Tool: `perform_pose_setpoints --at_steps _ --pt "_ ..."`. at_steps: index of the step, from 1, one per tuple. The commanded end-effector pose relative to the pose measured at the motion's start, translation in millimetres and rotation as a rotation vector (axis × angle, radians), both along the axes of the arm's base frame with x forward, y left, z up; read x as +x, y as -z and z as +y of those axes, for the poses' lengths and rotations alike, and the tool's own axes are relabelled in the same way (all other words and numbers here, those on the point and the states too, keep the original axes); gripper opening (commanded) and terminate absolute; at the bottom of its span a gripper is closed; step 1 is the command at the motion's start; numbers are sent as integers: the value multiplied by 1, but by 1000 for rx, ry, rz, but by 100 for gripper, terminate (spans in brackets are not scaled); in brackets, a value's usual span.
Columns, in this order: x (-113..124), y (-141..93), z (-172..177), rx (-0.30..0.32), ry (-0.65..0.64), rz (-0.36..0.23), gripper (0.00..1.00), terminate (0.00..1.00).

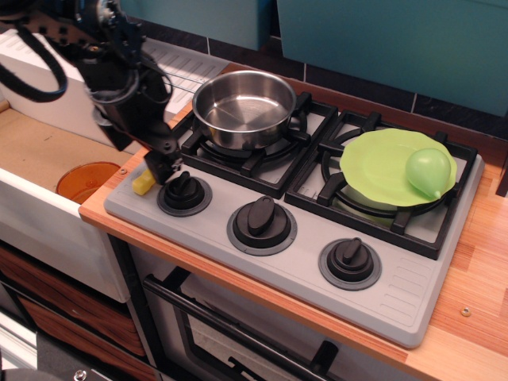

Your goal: Put smallpear on plate and fry in pot or pan on stove

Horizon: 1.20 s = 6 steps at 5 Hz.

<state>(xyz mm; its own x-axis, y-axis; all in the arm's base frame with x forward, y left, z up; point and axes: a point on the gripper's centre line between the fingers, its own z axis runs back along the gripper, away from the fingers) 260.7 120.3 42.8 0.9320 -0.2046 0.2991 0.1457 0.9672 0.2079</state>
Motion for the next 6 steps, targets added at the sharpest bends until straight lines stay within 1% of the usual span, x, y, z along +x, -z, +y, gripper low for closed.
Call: perform_pose_setpoints --at_steps 1,3,4,5,6 --pt "14 -6 9 24 -4 -76 100 0" --pt "14 20 6 9 -8 -113 100 0" --pt "13 26 1 4 -17 -117 100 0" --pt "14 29 -5 7 -39 -97 0 0" --pt "17 24 -10 2 -54 -69 0 0"
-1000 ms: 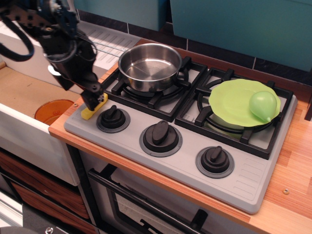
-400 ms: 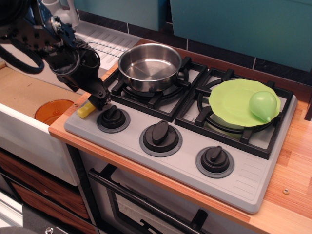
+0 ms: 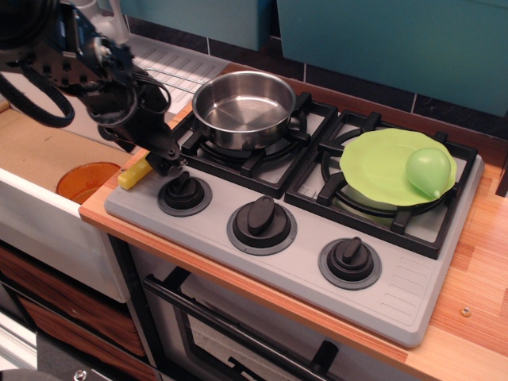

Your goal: Put smallpear on plate and fry in pot or pan on stove

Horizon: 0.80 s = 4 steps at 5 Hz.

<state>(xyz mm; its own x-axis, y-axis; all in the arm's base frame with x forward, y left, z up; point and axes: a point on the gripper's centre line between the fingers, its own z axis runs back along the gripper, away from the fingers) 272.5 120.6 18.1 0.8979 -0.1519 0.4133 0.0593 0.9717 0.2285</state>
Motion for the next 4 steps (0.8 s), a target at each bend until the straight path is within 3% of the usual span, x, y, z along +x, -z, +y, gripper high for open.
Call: perform_pose_setpoints --at_steps 1,3,4 --pt "7 -8 -15 -17 -2 89 0 0" --pt "10 -35 -12 -29 12 150 0 0" --pt "15 -69 -3 0 10 168 0 0"
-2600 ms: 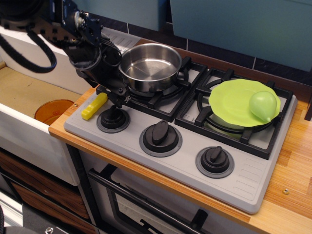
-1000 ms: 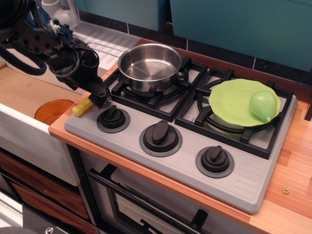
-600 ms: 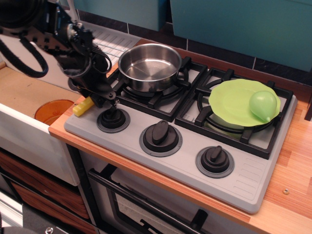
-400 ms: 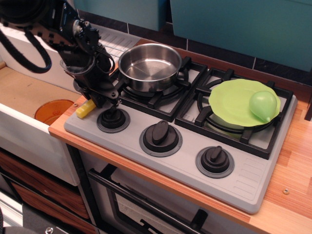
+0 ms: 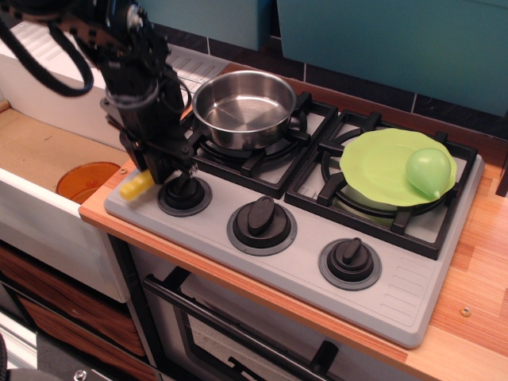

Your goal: Put smallpear on plate and fry in pot or pan on stove

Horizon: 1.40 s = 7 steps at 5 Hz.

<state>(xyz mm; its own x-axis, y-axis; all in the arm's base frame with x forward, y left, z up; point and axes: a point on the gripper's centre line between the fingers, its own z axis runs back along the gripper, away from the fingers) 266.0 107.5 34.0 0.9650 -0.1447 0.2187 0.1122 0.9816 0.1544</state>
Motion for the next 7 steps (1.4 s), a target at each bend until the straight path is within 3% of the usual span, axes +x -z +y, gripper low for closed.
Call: perform_pose_setpoints --at_steps 1,2,3,5,6,7 --pt "31 -84 6 83 -14 -41 0 0" --pt "46 -104 -9 96 -52 -20 0 0" --pt "63 -109 -31 98 -99 -9 0 0" --pt "91 -97 -70 46 -133 -45 0 0" --pt "102 -99 -70 5 -106 -69 100 0" --pt "110 -99 -63 1 -80 -78 100 0"
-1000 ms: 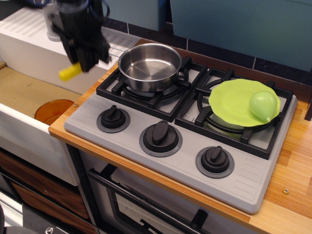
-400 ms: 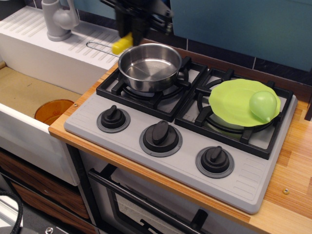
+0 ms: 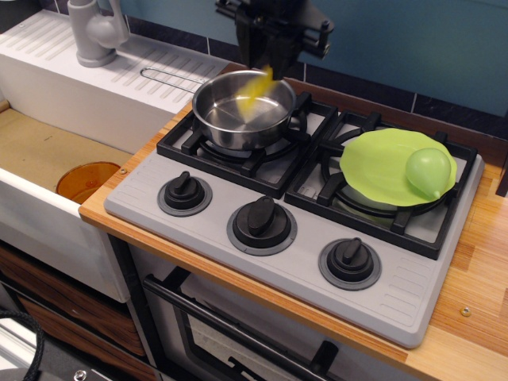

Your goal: Put smallpear on plate and fry in pot or pan on stove

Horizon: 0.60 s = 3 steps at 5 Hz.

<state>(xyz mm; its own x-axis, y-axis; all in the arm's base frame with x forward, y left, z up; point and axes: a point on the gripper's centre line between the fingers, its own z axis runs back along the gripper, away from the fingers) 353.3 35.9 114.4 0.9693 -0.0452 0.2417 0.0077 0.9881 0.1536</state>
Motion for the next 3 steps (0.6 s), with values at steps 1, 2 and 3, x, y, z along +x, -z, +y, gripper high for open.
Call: perform_pose_setpoints --at_steps 1,2,3 --pt "24 -18 18 10 44 -66 100 0" --pt "17 -20 18 25 39 -60 100 0" --pt "5 -22 0 43 14 -58 100 0"
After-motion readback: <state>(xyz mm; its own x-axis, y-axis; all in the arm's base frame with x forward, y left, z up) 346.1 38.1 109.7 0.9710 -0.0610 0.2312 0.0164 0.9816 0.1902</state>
